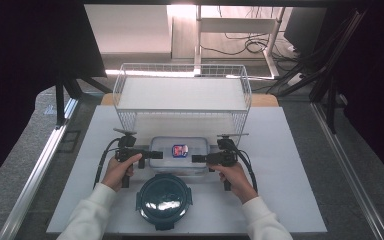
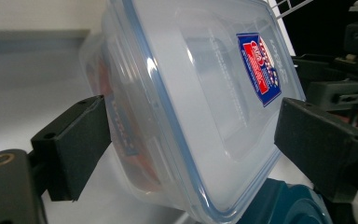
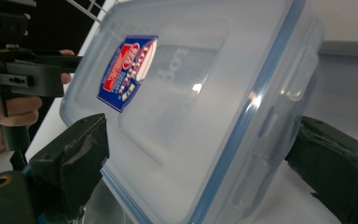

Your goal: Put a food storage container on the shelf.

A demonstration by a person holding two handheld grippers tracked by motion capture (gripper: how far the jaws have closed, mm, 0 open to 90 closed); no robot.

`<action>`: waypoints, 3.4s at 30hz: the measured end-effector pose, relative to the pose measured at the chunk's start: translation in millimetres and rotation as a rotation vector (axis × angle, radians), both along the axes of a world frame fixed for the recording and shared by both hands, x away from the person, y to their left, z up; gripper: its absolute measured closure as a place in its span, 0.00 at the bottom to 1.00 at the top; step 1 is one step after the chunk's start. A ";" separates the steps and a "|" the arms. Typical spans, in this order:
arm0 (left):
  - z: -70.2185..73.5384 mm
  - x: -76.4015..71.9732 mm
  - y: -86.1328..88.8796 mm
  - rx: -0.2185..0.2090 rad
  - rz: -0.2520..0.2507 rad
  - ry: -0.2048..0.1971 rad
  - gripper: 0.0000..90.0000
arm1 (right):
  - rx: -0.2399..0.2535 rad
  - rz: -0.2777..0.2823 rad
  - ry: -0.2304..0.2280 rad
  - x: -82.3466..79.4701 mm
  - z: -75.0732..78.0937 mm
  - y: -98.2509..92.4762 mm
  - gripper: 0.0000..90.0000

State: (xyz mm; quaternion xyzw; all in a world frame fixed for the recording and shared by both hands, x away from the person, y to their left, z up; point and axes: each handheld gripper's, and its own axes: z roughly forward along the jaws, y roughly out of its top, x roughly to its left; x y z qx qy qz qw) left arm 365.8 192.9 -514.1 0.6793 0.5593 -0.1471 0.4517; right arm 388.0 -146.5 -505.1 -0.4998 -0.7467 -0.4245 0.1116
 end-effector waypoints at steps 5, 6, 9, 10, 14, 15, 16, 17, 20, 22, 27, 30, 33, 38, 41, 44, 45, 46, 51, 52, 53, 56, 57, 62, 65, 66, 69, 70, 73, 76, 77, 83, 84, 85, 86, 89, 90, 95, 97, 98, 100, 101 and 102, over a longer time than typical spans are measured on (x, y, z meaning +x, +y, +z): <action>-4.9 0.7 0.0 -0.017 0.004 0.030 0.17 | -0.006 -0.012 0.035 0.8 -4.1 0.2 0.11; -5.7 0.9 -0.5 -0.021 0.002 0.037 0.19 | 0.001 -0.017 0.044 1.1 -4.7 -0.4 0.12; -7.5 1.2 -1.3 -0.010 0.010 0.048 0.22 | 0.022 -0.039 0.063 2.2 -5.0 -3.5 0.16; -7.5 1.3 -0.6 -0.016 0.015 0.052 0.23 | 0.030 -0.046 0.068 2.5 -4.8 -4.5 0.18; -3.8 -0.7 2.1 -0.019 0.049 0.037 0.31 | 0.040 -0.053 0.059 2.7 -0.3 -10.6 0.29; -2.6 -1.2 3.3 -0.011 0.048 0.035 0.34 | 0.045 -0.052 0.070 3.3 -0.4 -12.5 0.30; -2.5 -1.5 3.8 -0.013 0.047 0.037 0.35 | 0.059 -0.054 0.084 3.5 -0.6 -14.3 0.32; -2.5 -1.6 4.5 -0.017 0.047 0.042 0.36 | 0.071 -0.057 0.089 3.6 -0.9 -15.9 0.34; -2.0 -2.1 6.3 -0.029 0.054 0.053 0.38 | 0.080 -0.073 0.098 2.6 -0.5 -17.6 0.36; -0.4 -2.9 6.3 -0.025 0.061 0.053 0.40 | 0.079 -0.080 0.091 2.0 -0.3 -18.0 0.37; 7.1 -8.0 6.0 -0.019 0.094 0.038 0.45 | 0.093 -0.092 0.072 -0.6 4.1 -20.8 0.44; 11.4 -9.6 5.9 -0.010 0.110 0.029 0.47 | 0.101 -0.108 0.056 -3.4 8.2 -21.1 0.47; 11.9 -9.4 7.3 -0.013 0.107 0.030 0.48 | 0.097 -0.109 0.047 -4.9 10.2 -20.3 0.48; 13.0 -10.7 9.3 -0.015 0.099 0.017 0.50 | 0.108 -0.108 0.045 -5.4 11.2 -21.8 0.50; 13.5 -11.3 8.9 -0.015 0.103 0.010 0.50 | 0.104 -0.102 0.040 -6.2 12.1 -21.8 0.51; 13.9 -11.4 8.0 -0.015 0.101 0.006 0.50 | 0.107 -0.099 0.040 -6.3 11.5 -23.5 0.51; 14.2 -11.4 8.0 -0.018 0.101 0.001 0.50 | 0.111 -0.101 0.039 -6.6 11.9 -23.9 0.51; 14.7 -11.3 7.5 -0.025 0.104 -0.005 0.50 | 0.110 -0.100 0.034 -6.9 12.4 -24.5 0.51; 21.8 -10.7 7.0 -0.022 0.099 -0.027 0.51 | 0.123 -0.105 0.008 -7.7 16.9 -26.4 0.51; 23.7 -10.6 7.0 -0.022 0.098 -0.031 0.51 | 0.124 -0.105 0.004 -7.9 18.1 -26.9 0.51; 25.5 -10.6 7.1 -0.020 0.095 -0.036 0.51 | 0.126 -0.104 0.000 -7.9 19.4 -27.0 0.51; 31.6 -10.6 7.5 -0.024 0.090 -0.053 0.51 | 0.129 -0.103 -0.018 -8.1 25.5 -27.1 0.51; 34.2 -11.0 7.6 -0.023 0.089 -0.059 0.51 | 0.130 -0.102 -0.025 -8.1 27.9 -27.0 0.51; 47.1 -14.7 8.3 -0.022 0.079 -0.088 0.52 | 0.134 -0.093 -0.050 -10.3 40.2 -27.6 0.51; 54.8 -18.2 8.4 -0.022 0.077 -0.102 0.52 | 0.137 -0.089 -0.067 -12.5 47.6 -27.6 0.51; 57.3 -19.4 8.7 -0.021 0.076 -0.107 0.52 | 0.135 -0.086 -0.071 -13.3 50.1 -27.6 0.51; 65.4 -23.5 8.8 -0.023 0.073 -0.120 0.52 | 0.137 -0.082 -0.086 -16.7 58.3 -27.5 0.51; 68.4 -25.0 8.9 -0.022 0.071 -0.125 0.52 | 0.137 -0.082 -0.093 -17.9 61.3 -27.5 0.51; 78.3 -29.9 8.6 -0.024 0.069 -0.140 0.52 | 0.138 -0.080 -0.107 -22.5 71.1 -27.7 0.51; 88.8 -34.7 8.9 -0.023 0.065 -0.160 0.52 | 0.139 -0.077 -0.125 -27.6 81.5 -27.6 0.51; 92.2 -36.1 9.1 -0.023 0.065 -0.168 0.52 | 0.138 -0.073 -0.133 -29.1 85.1 -27.8 0.51; 109.4 -43.3 10.3 -0.023 0.063 -0.196 0.52 | 0.140 -0.071 -0.171 -36.3 104.0 -26.7 0.51; 111.7 -44.1 10.8 -0.024 0.059 -0.198 0.52 | 0.140 -0.069 -0.175 -37.3 106.5 -26.5 0.51; 114.1 -44.9 11.2 -0.025 0.058 -0.199 0.52 | 0.141 -0.069 -0.178 -38.4 109.0 -26.1 0.51; 116.6 -45.8 11.6 -0.025 0.056 -0.203 0.52 | 0.139 -0.067 -0.183 -39.4 111.5 -25.8 0.51; 125.0 -48.2 11.6 -0.022 0.051 -0.217 0.52 | 0.141 -0.064 -0.196 -41.6 119.4 -25.6 0.51; 128.0 -48.6 11.4 -0.023 0.052 -0.220 0.53 | 0.143 -0.065 -0.201 -42.0 122.3 -25.9 0.51; 140.8 -48.6 10.9 -0.026 0.048 -0.239 0.53 | 0.145 -0.063 -0.224 -43.3 136.2 -26.6 0.51; 144.9 -48.1 10.7 -0.028 0.045 -0.246 0.53 | 0.143 -0.064 -0.235 -43.5 142.0 -27.0 0.51; 146.9 -47.7 10.7 -0.031 0.043 -0.247 0.53 | 0.141 -0.064 -0.237 -43.6 145.1 -27.1 0.51; 151.1 -46.7 10.4 -0.033 0.046 -0.253 0.53 | 0.138 -0.063 -0.249 -43.3 150.3 -27.3 0.51; 153.4 -46.0 10.3 -0.032 0.044 -0.257 0.53 | 0.140 -0.064 -0.252 -42.8 152.7 -27.1 0.51; 155.6 -45.1 10.1 -0.028 0.041 -0.261 0.53 | 0.139 -0.064 -0.254 -42.2 154.9 -27.4 0.51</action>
